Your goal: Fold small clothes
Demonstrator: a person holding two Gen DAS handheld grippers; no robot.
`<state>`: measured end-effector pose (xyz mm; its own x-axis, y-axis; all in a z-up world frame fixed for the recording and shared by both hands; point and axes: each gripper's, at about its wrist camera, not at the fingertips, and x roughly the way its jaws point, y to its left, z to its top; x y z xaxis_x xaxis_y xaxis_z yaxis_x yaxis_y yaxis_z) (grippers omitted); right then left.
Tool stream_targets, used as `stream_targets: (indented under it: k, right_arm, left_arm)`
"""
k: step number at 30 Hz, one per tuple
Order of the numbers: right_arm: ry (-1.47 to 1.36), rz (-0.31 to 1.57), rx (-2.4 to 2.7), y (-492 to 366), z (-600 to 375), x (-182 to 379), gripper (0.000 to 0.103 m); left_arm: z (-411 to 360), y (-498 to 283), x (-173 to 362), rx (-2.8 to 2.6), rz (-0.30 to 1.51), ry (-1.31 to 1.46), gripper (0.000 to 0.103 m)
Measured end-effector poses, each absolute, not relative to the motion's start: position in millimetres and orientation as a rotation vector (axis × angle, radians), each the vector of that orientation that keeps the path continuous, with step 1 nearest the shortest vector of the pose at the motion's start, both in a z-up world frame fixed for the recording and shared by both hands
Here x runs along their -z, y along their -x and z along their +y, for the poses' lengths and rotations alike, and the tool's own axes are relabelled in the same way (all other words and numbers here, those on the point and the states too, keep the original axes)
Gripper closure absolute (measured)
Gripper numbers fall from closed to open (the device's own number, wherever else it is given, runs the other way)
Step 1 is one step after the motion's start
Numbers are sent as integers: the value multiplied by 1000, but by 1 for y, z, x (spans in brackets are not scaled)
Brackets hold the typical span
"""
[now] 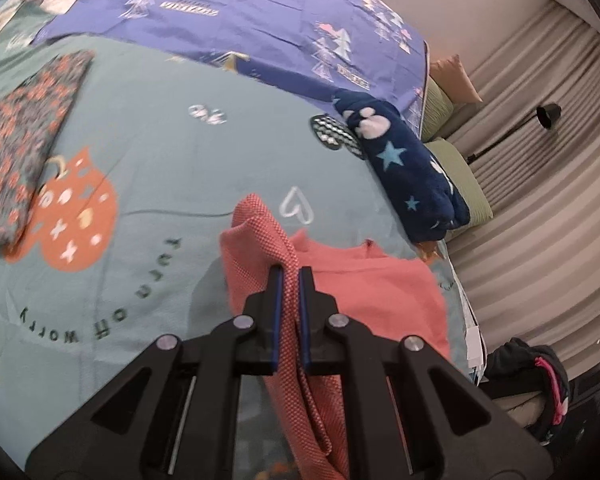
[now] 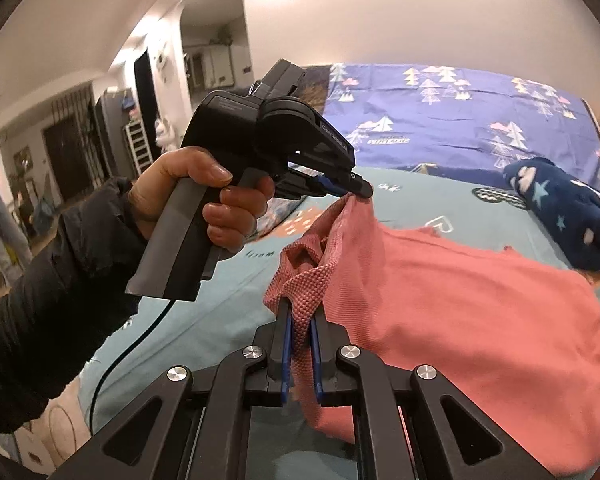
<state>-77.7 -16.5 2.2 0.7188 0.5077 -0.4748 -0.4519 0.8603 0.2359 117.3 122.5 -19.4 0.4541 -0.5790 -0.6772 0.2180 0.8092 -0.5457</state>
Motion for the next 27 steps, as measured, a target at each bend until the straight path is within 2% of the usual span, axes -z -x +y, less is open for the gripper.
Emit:
stream_targets:
  k: [13, 27]
  right_arm:
    - [-249, 504, -430, 92, -97, -3, 96]
    - [-390, 479, -292, 116, -191, 13, 96]
  left_arm:
    - [23, -114, -16, 558, 975, 274, 95]
    - [-105, -108, -14, 640, 1033, 137, 95]
